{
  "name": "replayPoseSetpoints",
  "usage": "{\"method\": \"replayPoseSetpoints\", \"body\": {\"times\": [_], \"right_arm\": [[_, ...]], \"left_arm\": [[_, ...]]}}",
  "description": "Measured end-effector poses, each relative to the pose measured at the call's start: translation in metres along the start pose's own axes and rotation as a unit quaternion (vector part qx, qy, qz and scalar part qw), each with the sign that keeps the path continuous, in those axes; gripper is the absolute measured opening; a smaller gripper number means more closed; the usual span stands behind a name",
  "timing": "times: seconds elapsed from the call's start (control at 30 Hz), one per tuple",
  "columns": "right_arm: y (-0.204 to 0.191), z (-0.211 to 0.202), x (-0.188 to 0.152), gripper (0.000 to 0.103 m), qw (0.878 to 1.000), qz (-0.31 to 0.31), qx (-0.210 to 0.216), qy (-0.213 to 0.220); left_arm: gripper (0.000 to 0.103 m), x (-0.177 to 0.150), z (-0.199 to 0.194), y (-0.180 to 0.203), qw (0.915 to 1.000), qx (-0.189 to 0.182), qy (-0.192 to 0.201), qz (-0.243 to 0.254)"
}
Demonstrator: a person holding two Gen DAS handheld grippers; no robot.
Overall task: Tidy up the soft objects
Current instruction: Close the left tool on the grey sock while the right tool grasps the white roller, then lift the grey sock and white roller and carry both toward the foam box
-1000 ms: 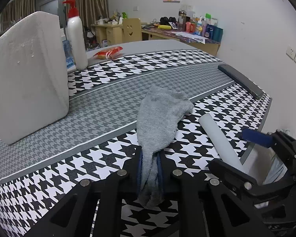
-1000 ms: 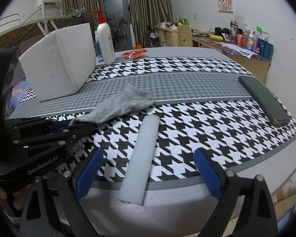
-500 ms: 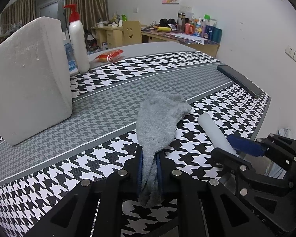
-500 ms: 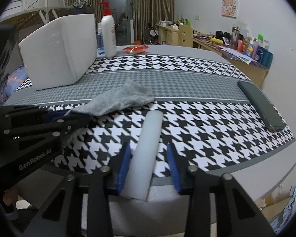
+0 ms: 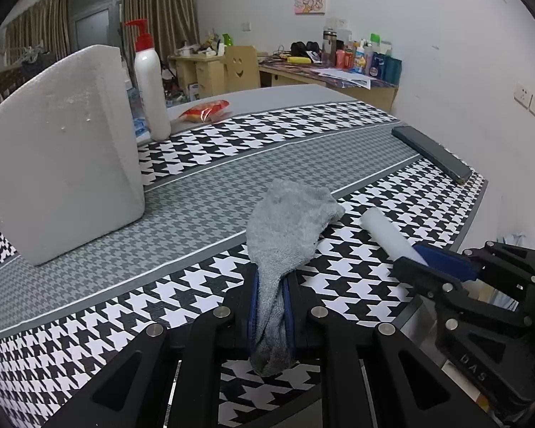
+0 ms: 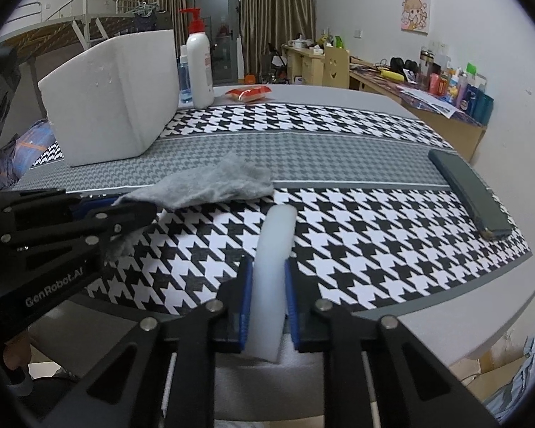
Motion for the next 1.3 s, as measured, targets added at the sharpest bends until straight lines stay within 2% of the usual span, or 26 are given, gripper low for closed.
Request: {"method": "replayPoseSetpoints", "body": {"times": [0.93, 1.3], "right_arm": [[-0.002, -0.030, 0.021, 0.022, 0.999, 0.012, 0.005, 0.046], [-0.006, -0.037, 0.026, 0.022, 0.998, 0.011, 0.007, 0.057]], "left_arm": [[0.012, 0.012, -0.058, -0.010, 0.9969, 0.007, 0.078, 0.002], [0.012, 0.013, -0.070, -0.015, 0.9957, 0.006, 0.092, 0.002]]}}
Point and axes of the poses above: each gripper's, at about its wrist camera, not at the fingertips, and z roughly the way its jaws point, y to its right, x to its top, the point moved 4 cm from there along z, roughly the way its jaws point, and after that the axes turned 12 degrees about -x, right-handed, at the moved point
